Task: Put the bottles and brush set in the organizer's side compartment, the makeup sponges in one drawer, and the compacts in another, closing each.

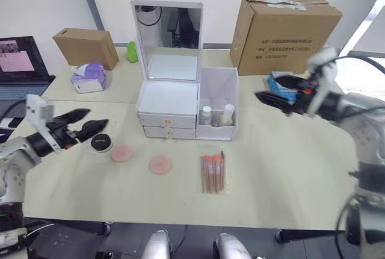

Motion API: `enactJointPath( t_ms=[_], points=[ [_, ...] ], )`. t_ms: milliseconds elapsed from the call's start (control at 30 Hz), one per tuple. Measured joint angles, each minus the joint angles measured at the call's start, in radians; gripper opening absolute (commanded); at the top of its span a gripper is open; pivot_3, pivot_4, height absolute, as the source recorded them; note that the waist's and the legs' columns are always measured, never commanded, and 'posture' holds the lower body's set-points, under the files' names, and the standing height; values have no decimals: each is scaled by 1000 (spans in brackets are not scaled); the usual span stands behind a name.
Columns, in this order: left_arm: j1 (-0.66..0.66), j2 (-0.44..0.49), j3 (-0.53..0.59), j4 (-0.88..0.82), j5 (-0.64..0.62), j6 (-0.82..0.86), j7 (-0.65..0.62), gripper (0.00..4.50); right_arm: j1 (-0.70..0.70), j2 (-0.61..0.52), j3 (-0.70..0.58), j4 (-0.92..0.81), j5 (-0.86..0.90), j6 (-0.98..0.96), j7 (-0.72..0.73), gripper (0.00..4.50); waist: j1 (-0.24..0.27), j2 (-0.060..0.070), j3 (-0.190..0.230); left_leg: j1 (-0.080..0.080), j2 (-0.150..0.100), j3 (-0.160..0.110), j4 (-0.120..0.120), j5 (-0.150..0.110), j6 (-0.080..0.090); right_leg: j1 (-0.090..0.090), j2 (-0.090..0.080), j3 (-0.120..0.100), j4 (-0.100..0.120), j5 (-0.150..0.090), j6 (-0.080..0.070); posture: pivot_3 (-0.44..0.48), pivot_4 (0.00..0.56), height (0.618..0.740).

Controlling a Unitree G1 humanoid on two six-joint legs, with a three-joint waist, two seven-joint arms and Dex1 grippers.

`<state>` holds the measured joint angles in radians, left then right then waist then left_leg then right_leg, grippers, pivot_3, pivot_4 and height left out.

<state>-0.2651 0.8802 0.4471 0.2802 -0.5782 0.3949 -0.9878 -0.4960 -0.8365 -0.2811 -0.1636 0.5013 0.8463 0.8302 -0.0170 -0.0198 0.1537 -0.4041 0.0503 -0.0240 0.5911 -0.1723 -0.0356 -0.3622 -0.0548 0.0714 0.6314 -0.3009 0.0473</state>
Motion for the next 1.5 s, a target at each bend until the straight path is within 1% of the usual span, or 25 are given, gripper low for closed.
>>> enactJointPath(
  t_ms=[67, 167, 200, 267, 333, 367, 500, 600, 667, 700, 733, 800, 833, 900, 967, 1000, 1033, 1067, 1133, 1200, 1300, 1433, 1467, 1500],
  points=[
    [-4, 37, 16, 136, 38, -65, -12, 4500, 175, -42, -96, -35, -6, 10, 9, 4470, 4, -1, 0, -1, 0, 1, 0, 0, 0, -1, -1, 0, 0, 0, -1, 0, 150, 740],
    [-33, 79, 38, 330, 86, -158, -22, 4500, 394, -46, -226, -59, -8, 10, 22, 4470, 3, -1, 0, -1, 0, 3, 0, 0, 0, -3, -2, 0, 0, 0, -1, 0, 150, 740],
    [-38, 93, 43, 377, 98, -183, -24, 4500, 447, -44, -259, -62, -7, 11, 23, 4470, 3, -1, 0, -1, 0, 3, 0, 0, 0, -4, -3, 0, 1, -2, -4, 0, 150, 740],
    [-55, 110, 43, 440, 116, -227, -35, 4500, 528, -13, -341, -77, 5, 11, 20, 4470, 2, -1, -1, -1, 0, 3, -1, 0, -1, -4, -3, 0, 1, -2, -5, 0, 150, 740],
    [-78, 114, 43, 468, 125, -246, -49, 4500, 592, 11, -372, -86, 12, 4, 16, 4470, 2, -3, -2, -1, 0, 4, -1, -1, -1, -4, -3, -1, 1, -2, -4, 0, 150, 740],
    [-93, 114, 41, 477, 127, -247, -53, 4500, 600, 28, -375, -86, 15, -2, 11, 4470, 0, -4, -2, -1, 0, 4, -1, -1, -1, -4, -3, -1, 1, -1, -4, 0, 150, 740],
    [-155, 112, 19, 476, 129, -253, -79, 4500, 573, 43, -380, -82, 38, -10, -18, 4470, -1, -4, -2, -1, 0, 4, -1, 0, 0, -5, -3, -1, 2, 2, 0, 0, 150, 740],
    [-200, 85, -41, 400, 128, -184, -91, 4500, 496, 43, -393, -81, 89, -2, -41, 4470, -1, -3, -2, -1, 0, 5, -1, 0, 0, -5, -3, 0, 2, 2, 1, 0, 150, 740],
    [-198, 54, -103, 284, 144, -118, -74, 4500, 450, 46, -391, -99, 136, 41, -66, 4470, 2, -3, -2, -2, 0, 5, 0, 0, 0, -3, -3, 0, 2, 2, 1, 0, 150, 740],
    [-183, 53, -135, 224, 143, -80, -84, 4500, 435, 56, -391, -117, 156, 58, -79, 4470, 1, -4, -3, -3, 0, 4, -1, 0, 0, -2, -3, 0, 2, 2, 1, 0, 150, 740],
    [-159, 56, -186, 108, 119, 20, -106, 4500, 416, 78, -386, -157, 198, 95, -111, 4470, 0, -5, -2, -4, 0, 3, 0, 0, 0, 0, -2, 0, 2, 2, 1, 0, 150, 740],
    [-160, 57, -268, -63, 60, 196, -138, 4500, 393, 106, -349, -233, 258, 151, -159, 4470, -1, -5, -2, -4, 0, 3, 0, 0, 0, 1, -1, 0, 2, 2, 1, 0, 150, 740],
    [-170, 58, -288, -119, 31, 271, -144, 4500, 391, 110, -330, -264, 279, 175, -178, 4470, -1, -5, -2, -4, 0, 2, 0, 0, 0, 1, -1, 0, 2, 2, 2, 0, 150, 740],
    [-189, 87, -334, -244, -47, 458, -159, 4500, 391, 116, -303, -339, 343, 252, -234, 4470, -3, -5, -2, -4, 0, 1, 0, 0, 0, 0, -1, 1, 2, 2, 2, 0, 150, 740],
    [-205, 113, -385, -358, -131, 604, -193, 4500, 388, 116, -276, -399, 402, 319, -279, 4470, -5, -5, -2, -3, 0, 1, 0, 0, 0, 1, -1, 1, 2, 1, 2, 0, 150, 740],
    [-214, 123, -416, -410, -176, 681, -215, 4085, 378, 116, -268, -421, 451, 364, -307, 4500, -5, -5, -2, -3, 0, 1, 0, 0, 0, 1, -1, 1, 2, 1, 2, 0, 150, 740],
    [-219, 137, -446, -449, -208, 738, -230, 3877, 367, 117, -266, -428, 503, 402, -332, 4500, -7, -5, -2, -3, 0, 1, -1, 0, 0, 1, -1, 1, 1, 1, 2, 0, 150, 740],
    [-234, 132, -470, -491, -242, 797, -231, 3607, 353, 119, -267, -425, 591, 447, -376, 4500, -8, -5, -2, -3, 0, 0, 0, 0, 0, 1, 0, 1, 2, 1, 2, 0, 150, 740],
    [-274, 63, -494, -548, -282, 857, -192, 2925, 341, 124, -249, -393, 759, 501, -455, 4500, -7, -5, -2, -2, 0, 0, 0, 0, 0, 3, 0, 0, 1, 1, 2, 0, 150, 740],
    [-302, -46, -524, -592, -296, 882, -123, 2320, 335, 125, -182, -344, 887, 539, -541, 4500, -1, -6, -2, -2, 0, -1, 1, 0, 0, 6, -1, 0, -1, 1, 2, 0, 150, 740],
    [-304, -173, -604, -601, -259, 869, -22, 1343, 334, 165, -85, -248, 946, 557, -704, 4500, 0, -7, -2, -3, -1, -2, 3, 1, 1, 6, 0, 0, -2, 1, 2, 0, 150, 740],
    [-294, -274, -716, -570, -144, 773, 66, 34, 333, 215, 5, -123, 1058, 523, -883, 4500, -1, -6, -2, -3, -2, -2, 2, 3, 5, 5, 1, 2, -1, 2, 2, 0, 150, 740],
    [-286, -305, -728, -549, -119, 748, 87, 10, 327, 227, 16, -97, 1086, 502, -919, 4500, -3, -6, -2, -2, -2, -2, 2, 6, 10, 6, 1, 2, -1, 2, 2, 0, 150, 740],
    [-278, -329, -743, -529, -97, 724, 104, 10, 320, 233, 29, -77, 1107, 484, -949, 4500, -4, -6, -2, -2, -2, -2, 2, 6, 10, 6, 1, 2, -1, 2, 2, 0, 150, 740]
  ],
)
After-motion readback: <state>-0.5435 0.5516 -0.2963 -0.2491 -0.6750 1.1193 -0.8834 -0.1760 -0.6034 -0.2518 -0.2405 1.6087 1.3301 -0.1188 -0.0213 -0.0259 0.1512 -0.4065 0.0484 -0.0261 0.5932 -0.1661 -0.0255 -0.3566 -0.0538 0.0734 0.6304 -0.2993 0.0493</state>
